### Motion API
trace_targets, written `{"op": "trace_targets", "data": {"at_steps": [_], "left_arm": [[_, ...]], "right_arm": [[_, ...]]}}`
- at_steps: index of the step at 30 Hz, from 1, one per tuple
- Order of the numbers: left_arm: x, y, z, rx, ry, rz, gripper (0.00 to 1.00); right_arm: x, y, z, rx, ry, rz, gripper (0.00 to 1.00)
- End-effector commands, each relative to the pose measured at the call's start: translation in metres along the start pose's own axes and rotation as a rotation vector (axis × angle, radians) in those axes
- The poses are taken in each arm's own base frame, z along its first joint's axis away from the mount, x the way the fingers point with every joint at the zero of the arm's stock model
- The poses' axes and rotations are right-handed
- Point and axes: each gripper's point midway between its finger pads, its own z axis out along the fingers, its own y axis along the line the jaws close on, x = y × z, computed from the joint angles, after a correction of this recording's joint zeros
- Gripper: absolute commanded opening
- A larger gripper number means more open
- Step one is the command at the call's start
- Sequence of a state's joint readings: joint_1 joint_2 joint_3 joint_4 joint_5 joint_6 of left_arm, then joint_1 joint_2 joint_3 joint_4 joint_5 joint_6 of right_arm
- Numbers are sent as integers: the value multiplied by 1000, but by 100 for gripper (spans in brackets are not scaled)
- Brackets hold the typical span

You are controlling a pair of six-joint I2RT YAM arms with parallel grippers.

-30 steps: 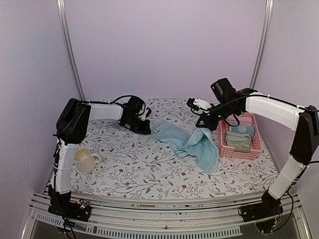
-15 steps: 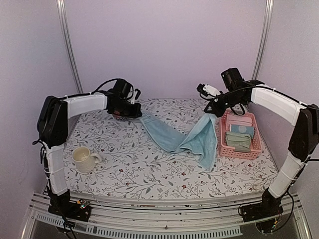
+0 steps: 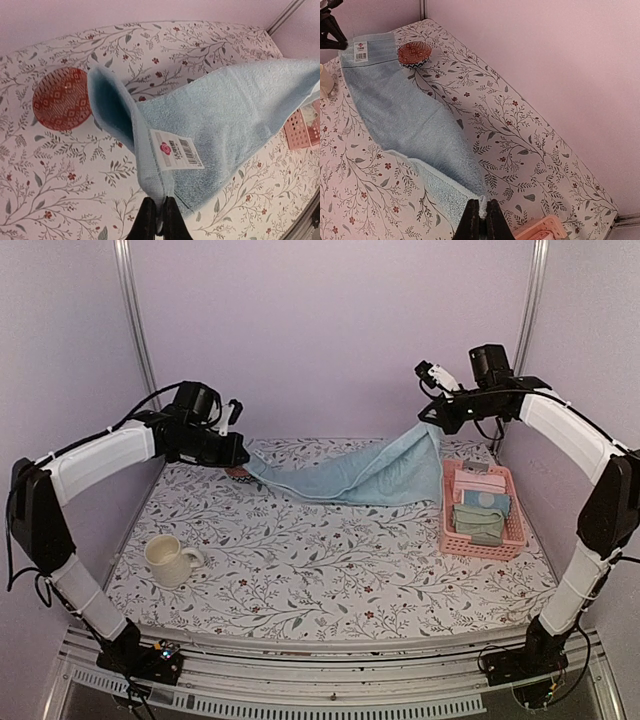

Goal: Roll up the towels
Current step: Pick up the towel from the center of the board.

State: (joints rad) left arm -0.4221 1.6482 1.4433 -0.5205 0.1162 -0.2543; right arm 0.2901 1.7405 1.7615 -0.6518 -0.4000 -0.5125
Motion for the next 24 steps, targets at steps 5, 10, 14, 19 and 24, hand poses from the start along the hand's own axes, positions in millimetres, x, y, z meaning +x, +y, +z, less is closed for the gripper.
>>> {"op": "trace_targets", "data": {"at_steps": [5, 10, 14, 19, 24], "left_arm": [[174, -25, -1, 137, 466, -75, 13], [179, -15, 1, 65, 448, 49, 19], [181, -27, 7, 74, 468, 172, 21], [214, -29, 13, 32, 604, 293, 26], [243, -38, 12, 4, 705, 418, 35]], "right_arm": [[85, 26, 37, -116, 160, 111, 3], [91, -3, 50, -82, 159, 194, 3], [95, -18, 65, -80, 172, 226, 3], [101, -11, 75, -136, 178, 261, 3], [100, -9, 75, -147, 175, 263, 3]]}}
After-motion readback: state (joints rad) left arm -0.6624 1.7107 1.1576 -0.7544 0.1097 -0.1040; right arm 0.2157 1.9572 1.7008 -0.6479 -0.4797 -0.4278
